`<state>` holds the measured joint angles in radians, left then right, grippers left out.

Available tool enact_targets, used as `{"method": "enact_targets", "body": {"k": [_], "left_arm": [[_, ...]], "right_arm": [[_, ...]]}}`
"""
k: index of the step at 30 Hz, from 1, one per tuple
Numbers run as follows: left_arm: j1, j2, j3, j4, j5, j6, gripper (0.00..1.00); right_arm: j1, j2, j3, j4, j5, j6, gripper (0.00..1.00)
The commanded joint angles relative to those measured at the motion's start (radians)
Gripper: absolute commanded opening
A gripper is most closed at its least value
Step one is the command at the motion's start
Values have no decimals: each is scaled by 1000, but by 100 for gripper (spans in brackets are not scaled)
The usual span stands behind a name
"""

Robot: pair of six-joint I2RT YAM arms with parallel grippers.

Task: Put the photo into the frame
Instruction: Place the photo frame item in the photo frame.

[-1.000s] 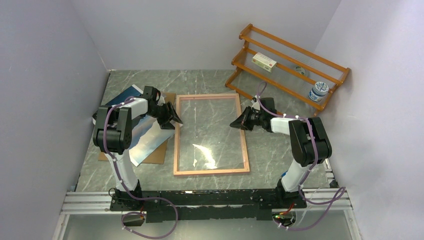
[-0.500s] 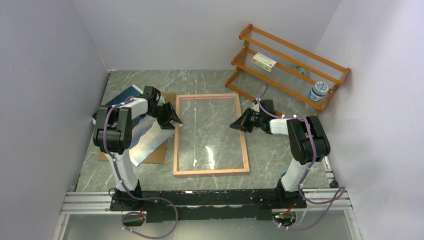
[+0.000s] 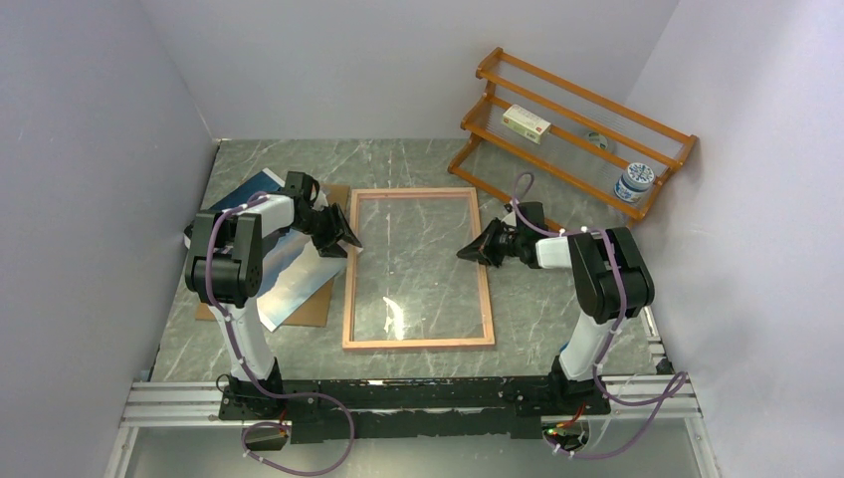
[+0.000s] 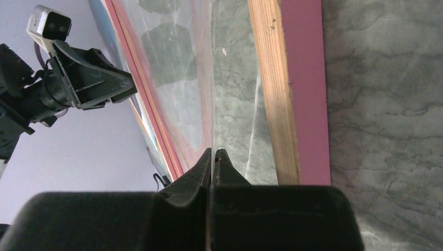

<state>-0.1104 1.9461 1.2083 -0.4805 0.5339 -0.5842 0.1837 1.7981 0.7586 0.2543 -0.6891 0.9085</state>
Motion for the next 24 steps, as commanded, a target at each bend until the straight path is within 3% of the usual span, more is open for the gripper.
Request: {"method": "enact_targets", "body": {"k": [1,11,24], "left_arm": [[-18,63,-16,-15,-86,30,54],[-18,59,-16,-11,-81,34,57],[-15,-44,32,-80,-152,24,83]], "right_arm": [[22,15,5,-28,-120,-17,0],[14,-62,48,28,-200,116,0],[15,-185,90,163,-247,312,0]]}}
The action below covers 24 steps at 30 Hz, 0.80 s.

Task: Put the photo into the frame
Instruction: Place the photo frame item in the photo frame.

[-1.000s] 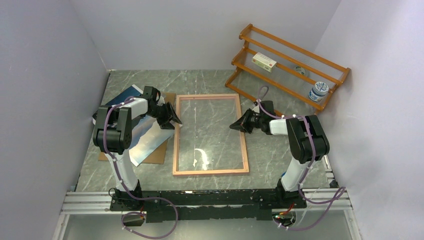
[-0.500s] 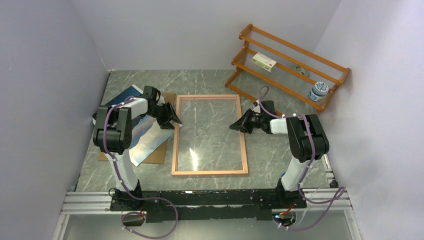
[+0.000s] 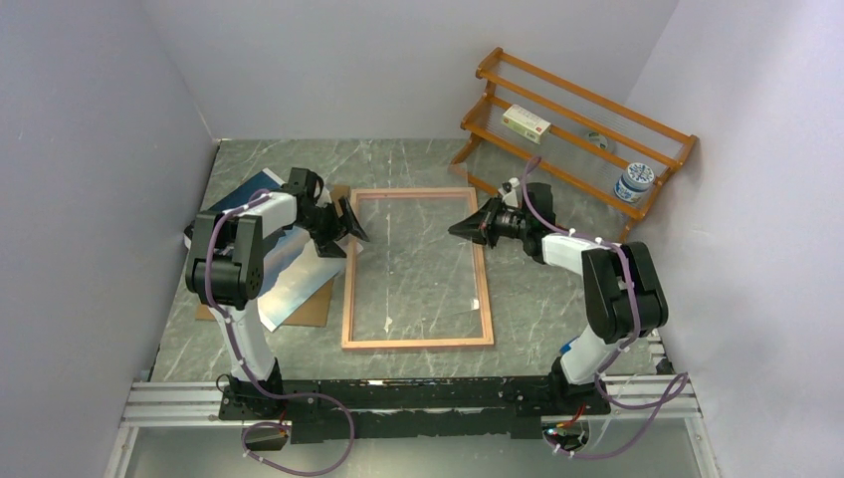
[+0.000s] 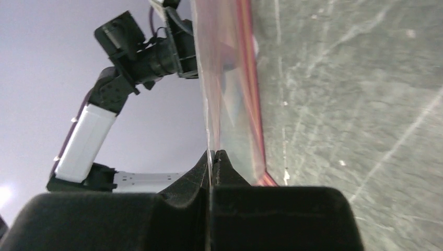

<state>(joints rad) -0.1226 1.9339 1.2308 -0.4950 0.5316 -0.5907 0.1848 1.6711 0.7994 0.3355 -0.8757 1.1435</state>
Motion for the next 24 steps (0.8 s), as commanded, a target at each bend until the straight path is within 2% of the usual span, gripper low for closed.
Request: {"method": "enact_targets", "body": {"k": [1,5,11,17,24], "left_arm": [[-2,-43,14,-73,-161,27,84],[6,-98,19,-80,-203,7,87],[19,-140,5,-71,-198,-7,90],[30,-189,-38,-43,-219,-35,92],[35,-156,-60,-8,-129,-23,91]], "right_arm": [[13,-64,58,73,-61,74,0],[18,-68,83,11,-53,26,0],[25,-53,38,66,-48,70,0],[27,-31,43,-25,-18,-23,0],[27,2,-20,-25,35,-65,0]]}}
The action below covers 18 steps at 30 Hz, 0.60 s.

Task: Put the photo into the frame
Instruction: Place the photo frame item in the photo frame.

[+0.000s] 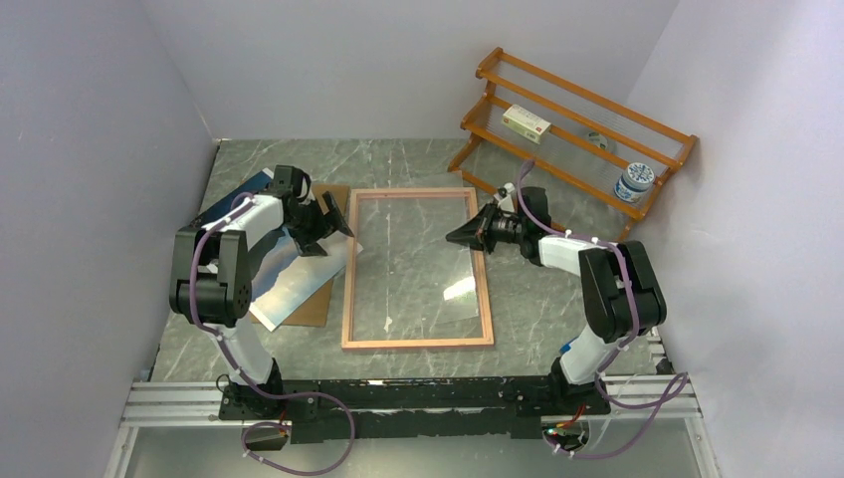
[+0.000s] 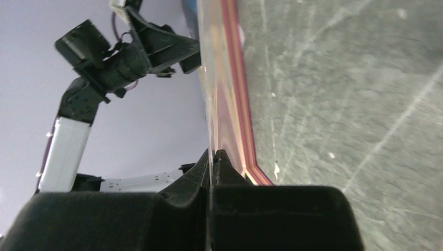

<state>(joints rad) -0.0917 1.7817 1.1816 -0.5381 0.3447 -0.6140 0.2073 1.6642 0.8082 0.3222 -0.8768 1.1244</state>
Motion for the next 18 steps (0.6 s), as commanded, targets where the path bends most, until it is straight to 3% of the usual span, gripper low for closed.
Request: {"method": "enact_targets", "body": {"k": [1,18], "left_arm": [[4,5,-12,40,67,-1,90],[3,130,-17,83,155,-12,82]], "right_arm": [[3,7,-35,-18,44,-55,0],[-8,-13,-100,-15,153,-213,0]]}}
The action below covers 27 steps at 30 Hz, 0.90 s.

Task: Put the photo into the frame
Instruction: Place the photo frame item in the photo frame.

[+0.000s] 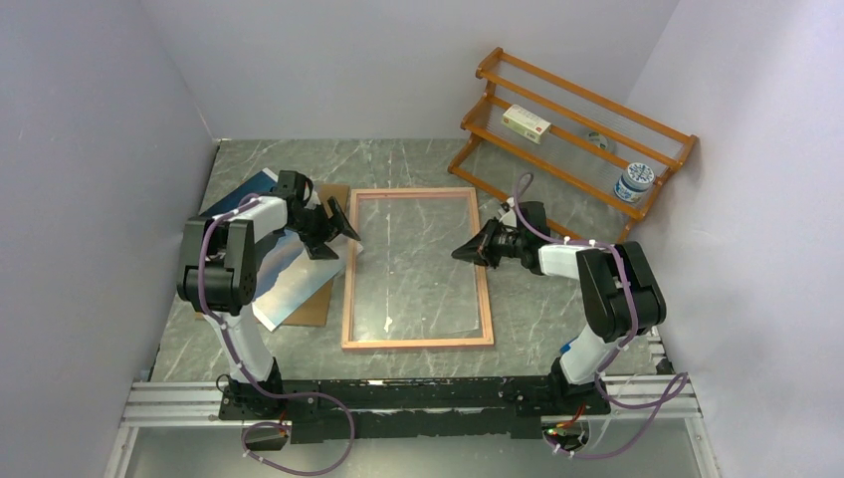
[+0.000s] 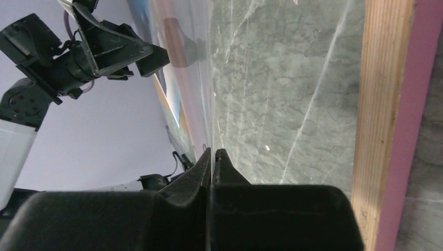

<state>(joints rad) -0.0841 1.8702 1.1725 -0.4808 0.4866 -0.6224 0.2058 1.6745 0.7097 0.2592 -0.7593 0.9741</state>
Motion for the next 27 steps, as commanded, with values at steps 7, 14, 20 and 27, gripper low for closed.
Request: {"method": "enact_targets", "body": {"k": [7,14,20,27], "left_arm": [[-5,57,-2,20,12,0,71],[-6,71,-4,23,17,0,63],[-9,84,2,-5,-17,15,63],[-9,101,9,-19,-21,25,61]], "right_arm": [[-9,25,15,40,25,-135,0],[-16,58,45,-2,37,-184,0],[-19,75,55,-10,41,-206,0],[-19,76,70,-18,66,-241,0]]}}
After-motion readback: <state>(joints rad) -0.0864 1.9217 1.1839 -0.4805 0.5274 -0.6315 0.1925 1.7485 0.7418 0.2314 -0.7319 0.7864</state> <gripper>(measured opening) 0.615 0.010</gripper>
